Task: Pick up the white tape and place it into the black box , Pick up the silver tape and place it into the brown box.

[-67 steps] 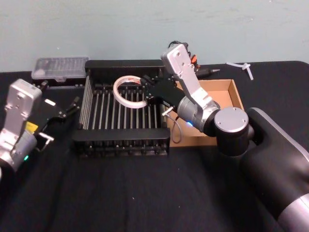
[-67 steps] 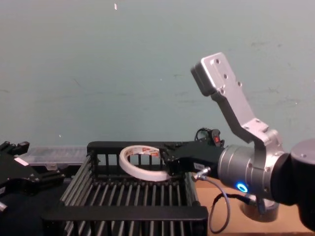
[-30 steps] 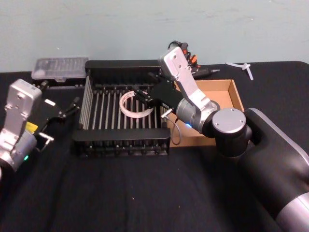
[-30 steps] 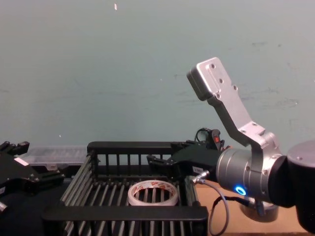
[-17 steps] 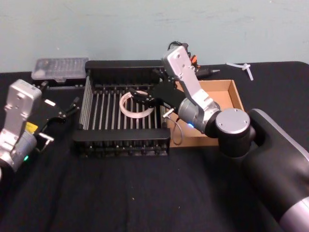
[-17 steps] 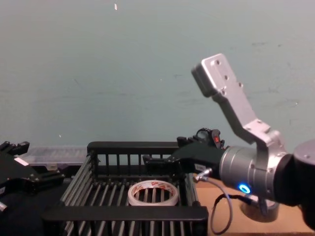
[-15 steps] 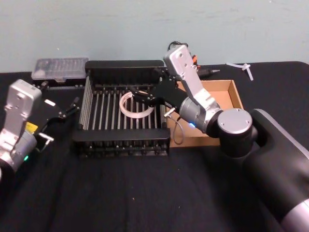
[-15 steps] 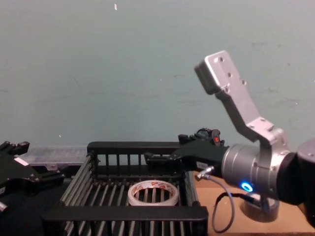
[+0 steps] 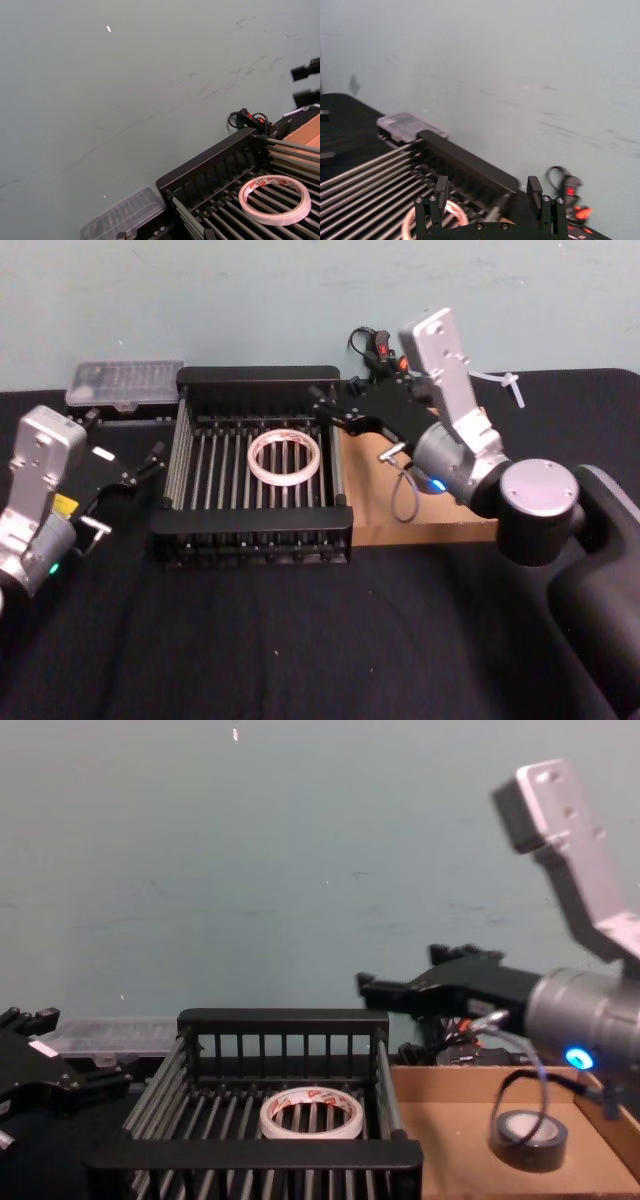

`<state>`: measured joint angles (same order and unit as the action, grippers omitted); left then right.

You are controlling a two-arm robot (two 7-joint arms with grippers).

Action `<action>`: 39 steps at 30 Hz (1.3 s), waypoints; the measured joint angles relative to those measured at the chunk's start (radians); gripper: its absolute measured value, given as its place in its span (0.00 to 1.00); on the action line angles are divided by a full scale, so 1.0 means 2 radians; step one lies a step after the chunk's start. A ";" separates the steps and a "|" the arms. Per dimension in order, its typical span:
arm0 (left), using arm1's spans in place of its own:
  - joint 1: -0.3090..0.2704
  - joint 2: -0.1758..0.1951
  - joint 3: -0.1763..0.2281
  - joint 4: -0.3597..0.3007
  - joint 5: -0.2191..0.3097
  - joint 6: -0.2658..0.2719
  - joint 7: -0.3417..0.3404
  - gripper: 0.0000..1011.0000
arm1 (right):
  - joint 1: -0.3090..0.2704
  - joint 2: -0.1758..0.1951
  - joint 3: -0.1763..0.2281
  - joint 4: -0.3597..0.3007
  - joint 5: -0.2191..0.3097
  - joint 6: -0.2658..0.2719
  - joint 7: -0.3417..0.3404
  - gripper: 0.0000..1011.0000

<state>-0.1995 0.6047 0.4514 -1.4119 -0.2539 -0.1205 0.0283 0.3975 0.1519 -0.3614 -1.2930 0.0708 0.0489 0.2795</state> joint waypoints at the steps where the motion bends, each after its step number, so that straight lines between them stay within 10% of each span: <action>1: 0.000 0.000 0.000 0.000 0.000 0.000 0.000 0.99 | -0.003 0.001 0.003 -0.004 0.001 0.001 -0.002 0.99; 22: 0.000 0.000 0.000 0.000 0.000 0.000 0.000 0.99 | -0.078 0.030 0.089 -0.059 0.006 0.014 -0.056 0.99; 39: 0.000 0.000 0.000 0.000 0.000 0.000 0.000 0.99 | -0.098 0.025 0.108 -0.031 -0.006 0.026 -0.058 0.99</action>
<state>-0.1995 0.6047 0.4514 -1.4120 -0.2539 -0.1205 0.0283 0.2013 0.2020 -0.1451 -1.3556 0.0579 0.1012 0.1637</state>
